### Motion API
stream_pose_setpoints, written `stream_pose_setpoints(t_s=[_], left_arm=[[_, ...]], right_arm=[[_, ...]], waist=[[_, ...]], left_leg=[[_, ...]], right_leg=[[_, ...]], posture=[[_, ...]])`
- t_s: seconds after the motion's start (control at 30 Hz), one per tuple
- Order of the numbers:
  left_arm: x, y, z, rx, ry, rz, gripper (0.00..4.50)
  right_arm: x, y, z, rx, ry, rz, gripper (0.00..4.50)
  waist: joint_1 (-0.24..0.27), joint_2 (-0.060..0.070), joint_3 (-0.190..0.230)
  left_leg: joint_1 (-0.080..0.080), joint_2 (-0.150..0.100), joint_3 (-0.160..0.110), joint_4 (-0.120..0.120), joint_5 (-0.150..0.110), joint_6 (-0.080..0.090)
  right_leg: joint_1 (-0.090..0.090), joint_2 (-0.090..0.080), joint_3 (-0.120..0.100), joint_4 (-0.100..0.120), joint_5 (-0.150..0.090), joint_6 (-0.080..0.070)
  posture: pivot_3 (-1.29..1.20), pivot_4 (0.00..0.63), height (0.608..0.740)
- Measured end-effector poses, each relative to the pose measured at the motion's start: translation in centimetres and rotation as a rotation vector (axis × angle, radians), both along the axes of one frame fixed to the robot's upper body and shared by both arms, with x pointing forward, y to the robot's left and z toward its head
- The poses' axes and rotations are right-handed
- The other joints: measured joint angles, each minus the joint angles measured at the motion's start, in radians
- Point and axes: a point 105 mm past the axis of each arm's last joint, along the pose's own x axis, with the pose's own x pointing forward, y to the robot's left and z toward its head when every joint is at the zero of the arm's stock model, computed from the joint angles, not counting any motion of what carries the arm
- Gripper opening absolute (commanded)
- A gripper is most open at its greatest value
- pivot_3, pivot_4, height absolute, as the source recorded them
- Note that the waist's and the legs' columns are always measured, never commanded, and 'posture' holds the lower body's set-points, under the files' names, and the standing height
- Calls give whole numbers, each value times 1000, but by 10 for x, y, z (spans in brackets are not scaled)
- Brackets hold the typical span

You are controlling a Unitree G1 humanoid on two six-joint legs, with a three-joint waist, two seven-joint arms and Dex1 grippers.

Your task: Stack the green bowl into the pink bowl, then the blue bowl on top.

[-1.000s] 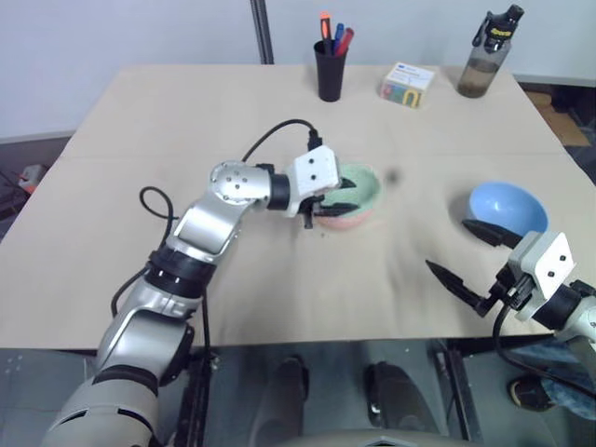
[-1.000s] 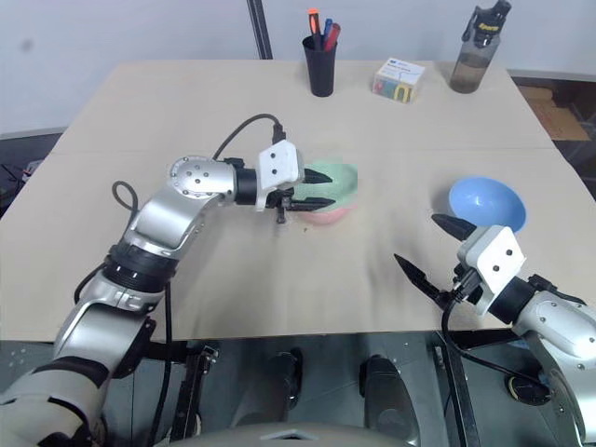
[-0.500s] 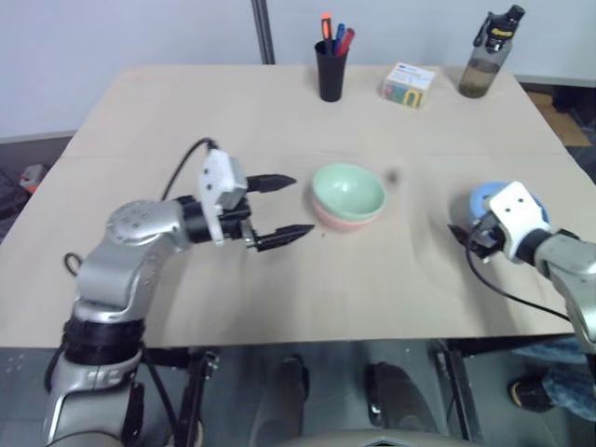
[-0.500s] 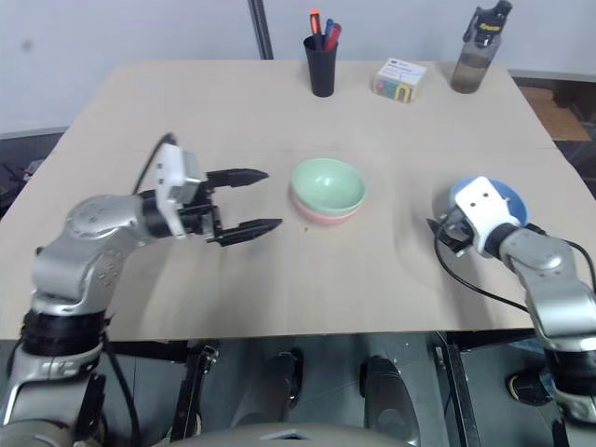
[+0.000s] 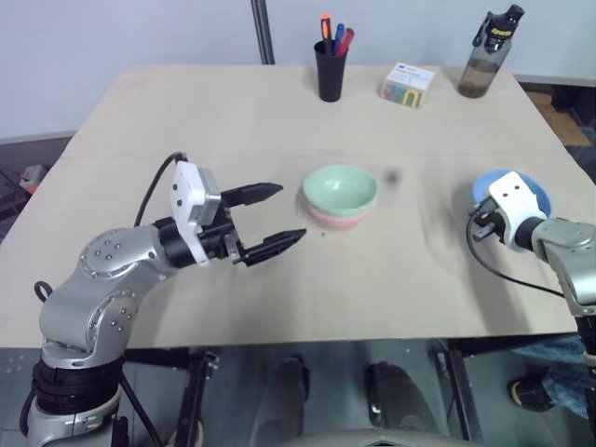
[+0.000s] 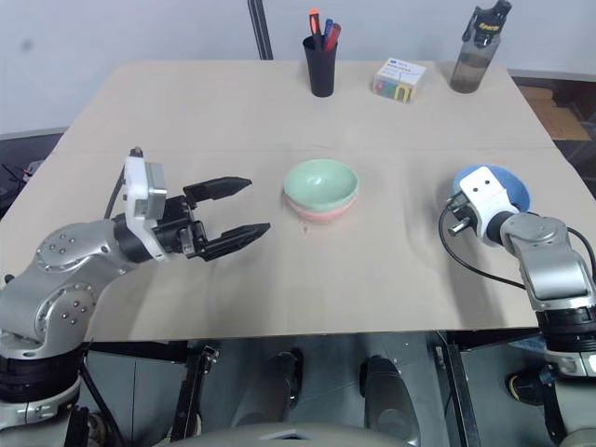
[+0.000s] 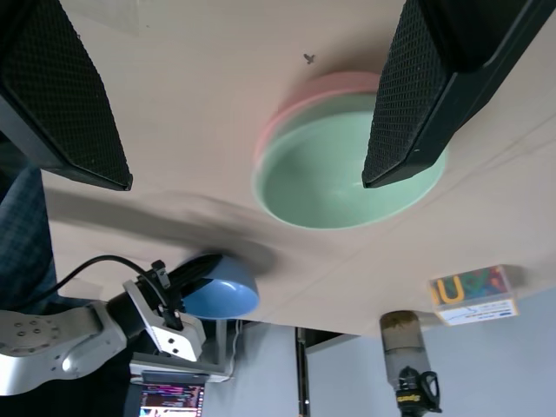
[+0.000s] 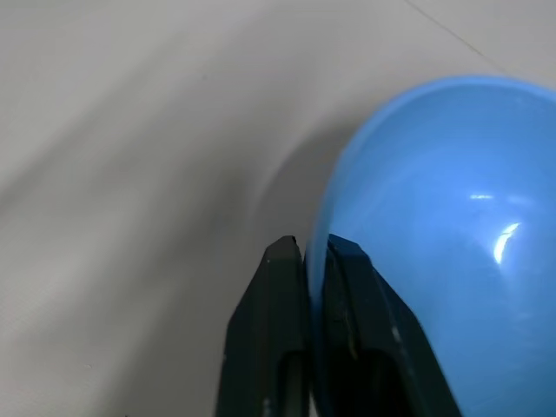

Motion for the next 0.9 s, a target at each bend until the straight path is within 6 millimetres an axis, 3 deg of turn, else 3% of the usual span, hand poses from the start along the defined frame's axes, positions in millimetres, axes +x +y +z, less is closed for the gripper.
stream_pose_setpoints(t_s=[0.07,0.1,0.2,0.23,0.27,0.37,0.43,0.53,0.63,0.77,0.9], left_arm=[[1,2,-2,-5,10,19,4500],[0,3,-3,-10,12,35,4500],[-3,4,-3,-10,4,52,4500],[-5,9,-6,-9,8,82,4500],[-5,9,-6,-9,11,88,4500],[-11,13,-11,-5,20,132,4500],[-14,15,-11,-1,11,162,4500],[-20,20,-10,7,-7,221,4500],[-24,22,-11,14,-13,257,4500],[-30,24,-16,42,-17,301,4500],[-32,30,-19,1,-31,361,4500]], right_arm=[[-1,12,8,19,-21,66,38],[-3,41,28,59,-85,208,38],[-11,76,51,100,-162,384,38],[-19,108,64,162,-197,521,38],[-22,118,67,180,-207,563,38],[-38,180,79,259,-223,813,38],[-41,206,80,269,-212,908,38],[-36,236,66,267,-172,978,1074],[-24,243,51,249,-138,974,2127],[-17,238,49,210,-152,974,3690],[-19,215,59,185,-201,951,3690]], waist=[[-4,1,0],[-13,1,0],[-19,0,0],[-28,0,0],[-30,0,0],[-29,0,0],[-22,0,0],[-14,-1,-1],[-14,-1,-1],[-19,-1,0],[-16,-1,0]], left_leg=[[0,0,0,0,0,0],[0,1,0,0,0,0],[0,1,0,0,0,0],[1,1,0,-1,0,0],[1,2,1,-1,0,0],[1,3,0,-1,0,0],[1,2,0,-1,0,0],[0,1,-1,-1,0,0],[0,0,-1,-1,0,0],[0,1,-1,-2,0,0],[0,1,-1,-3,0,0]], right_leg=[[0,0,0,0,0,0],[0,0,0,0,0,0],[0,1,0,0,0,1],[0,1,0,0,0,1],[0,1,1,0,0,1],[-1,2,0,1,0,0],[0,2,0,0,0,0],[0,1,0,-1,2,-3],[0,1,0,-1,2,-3],[-1,1,0,0,2,-4],[-1,1,0,-1,2,-4]], posture=[[0,150,740],[0,150,740],[0,150,740],[0,150,740],[0,150,740],[0,150,740],[0,150,740],[0,150,740],[0,150,740],[0,150,740],[0,150,740]])
